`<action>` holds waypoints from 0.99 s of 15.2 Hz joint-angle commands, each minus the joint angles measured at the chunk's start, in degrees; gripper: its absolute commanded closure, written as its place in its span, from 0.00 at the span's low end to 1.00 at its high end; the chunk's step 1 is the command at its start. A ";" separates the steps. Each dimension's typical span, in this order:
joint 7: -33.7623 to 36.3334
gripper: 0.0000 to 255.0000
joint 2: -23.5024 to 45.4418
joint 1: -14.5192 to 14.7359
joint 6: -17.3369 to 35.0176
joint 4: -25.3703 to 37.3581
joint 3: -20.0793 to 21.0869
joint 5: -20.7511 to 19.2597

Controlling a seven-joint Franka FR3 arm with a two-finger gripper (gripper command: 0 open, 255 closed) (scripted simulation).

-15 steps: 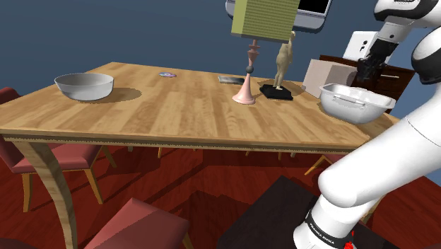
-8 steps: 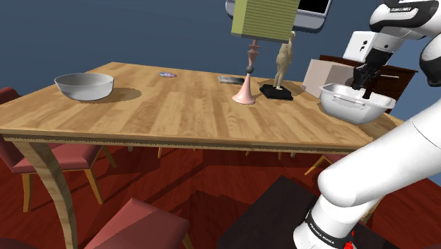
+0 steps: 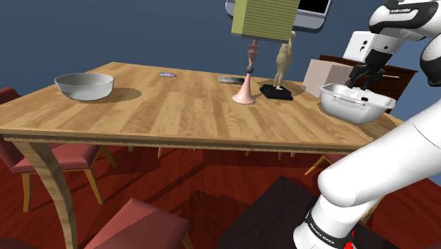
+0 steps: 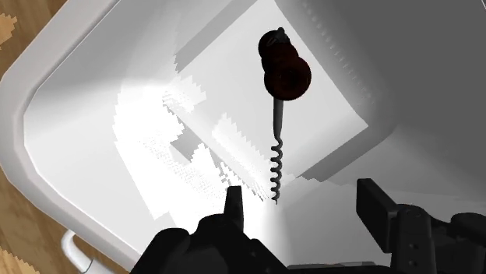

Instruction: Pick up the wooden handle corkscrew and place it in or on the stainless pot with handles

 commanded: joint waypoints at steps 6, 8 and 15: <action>-0.57 0.00 1.02 0.40 -3.87 4.73 -0.21 0.68; -1.29 0.00 2.36 0.86 -7.41 9.36 -0.76 1.51; -1.29 0.00 2.36 0.86 -7.41 9.36 -0.76 1.51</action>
